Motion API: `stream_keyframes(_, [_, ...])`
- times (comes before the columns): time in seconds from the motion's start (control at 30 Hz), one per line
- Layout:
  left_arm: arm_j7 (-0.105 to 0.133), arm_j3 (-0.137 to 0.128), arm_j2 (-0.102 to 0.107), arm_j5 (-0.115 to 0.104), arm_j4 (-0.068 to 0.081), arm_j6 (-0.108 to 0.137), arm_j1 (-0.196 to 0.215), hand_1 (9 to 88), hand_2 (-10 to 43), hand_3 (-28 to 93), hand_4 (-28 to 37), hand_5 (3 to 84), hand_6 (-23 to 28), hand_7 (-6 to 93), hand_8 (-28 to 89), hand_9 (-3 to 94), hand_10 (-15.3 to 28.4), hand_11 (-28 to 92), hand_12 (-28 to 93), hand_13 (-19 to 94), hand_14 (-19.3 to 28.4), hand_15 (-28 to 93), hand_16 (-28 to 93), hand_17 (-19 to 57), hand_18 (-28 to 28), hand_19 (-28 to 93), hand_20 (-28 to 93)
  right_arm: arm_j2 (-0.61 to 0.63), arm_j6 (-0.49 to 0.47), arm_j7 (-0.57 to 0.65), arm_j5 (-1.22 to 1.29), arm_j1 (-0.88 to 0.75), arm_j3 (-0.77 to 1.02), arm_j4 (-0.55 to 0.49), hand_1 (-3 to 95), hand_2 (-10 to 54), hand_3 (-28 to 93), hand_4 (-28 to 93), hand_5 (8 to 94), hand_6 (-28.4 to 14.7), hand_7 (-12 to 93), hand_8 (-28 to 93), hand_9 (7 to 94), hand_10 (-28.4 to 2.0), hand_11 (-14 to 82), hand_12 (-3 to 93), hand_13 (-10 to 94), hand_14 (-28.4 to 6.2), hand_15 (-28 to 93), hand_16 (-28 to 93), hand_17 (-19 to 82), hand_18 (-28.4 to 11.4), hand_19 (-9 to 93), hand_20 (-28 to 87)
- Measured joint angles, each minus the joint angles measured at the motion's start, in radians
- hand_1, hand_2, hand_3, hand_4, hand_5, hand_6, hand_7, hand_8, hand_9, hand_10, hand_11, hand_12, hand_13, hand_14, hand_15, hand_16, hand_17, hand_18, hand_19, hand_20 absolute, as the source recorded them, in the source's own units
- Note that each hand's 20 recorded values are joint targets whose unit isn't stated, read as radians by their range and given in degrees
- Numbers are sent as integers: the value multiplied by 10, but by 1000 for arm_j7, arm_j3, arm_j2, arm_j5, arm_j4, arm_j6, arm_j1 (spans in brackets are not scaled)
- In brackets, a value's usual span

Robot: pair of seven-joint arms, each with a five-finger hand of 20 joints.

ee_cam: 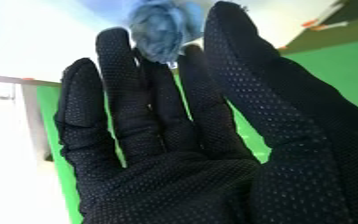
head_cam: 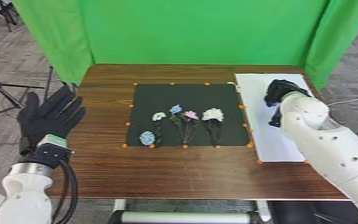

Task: Arrange flowers

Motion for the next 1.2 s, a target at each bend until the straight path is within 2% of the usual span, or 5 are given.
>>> stream_keyframes(0.2, [-2, 0, 1, 0, 0, 0, -1, 274, 130, 680, -283, 382, 80, 209, -99, 303, 143, 279, 132, 190, 138, 428, -69, -70, 135, 337, 132, -10, 108, 54, -61, 6, -51, 31, 622, -95, 629, -283, 609, -13, 317, -156, 708, -106, 182, 339, 631, -57, 429, 343, 395, -197, 856, 344])
stream_keyframes(0.23, [-3, 0, 0, 0, 0, 1, -1, 274, 130, 680, -283, 383, 80, 209, -99, 303, 143, 280, 132, 191, 138, 429, -69, -70, 135, 338, 132, -11, 120, 56, -64, 4, -52, 32, 633, -95, 620, -283, 618, -15, 348, -49, 740, -97, 157, 397, 655, -49, 431, 366, 417, -185, 859, 335])
stream_keyframes(0.6, [0, 0, -2, 0, 0, 2, -1, 273, 132, 680, -283, 384, 81, 208, -101, 304, 143, 279, 129, 193, 138, 430, -69, -70, 135, 339, 132, -4, 207, 51, -77, -31, -44, 12, 656, -95, 642, -283, 719, -3, 453, 83, 842, -79, 203, 511, 730, -53, 489, 443, 417, -202, 878, 362])
stream_keyframes(1.0, [-13, -4, -9, 3, 1, 1, -3, 272, 135, 679, -283, 384, 80, 209, -100, 304, 142, 278, 129, 194, 138, 428, -69, -70, 136, 338, 131, 85, 164, -24, 1, -248, 115, -398, 643, -95, 670, -283, 716, -4, 453, 94, 840, -81, 203, 516, 726, -57, 496, 441, 409, -209, 881, 369])
stream_keyframes(1.2, [-17, 4, -9, 5, 8, 0, -19, 272, 134, 680, -283, 384, 80, 209, -101, 303, 141, 279, 129, 193, 138, 427, -69, -69, 136, 338, 131, 79, 134, -53, -8, -333, 117, -502, 639, -95, 677, -283, 713, -6, 454, 97, 838, -81, 206, 515, 725, -57, 501, 439, 407, -210, 882, 369])
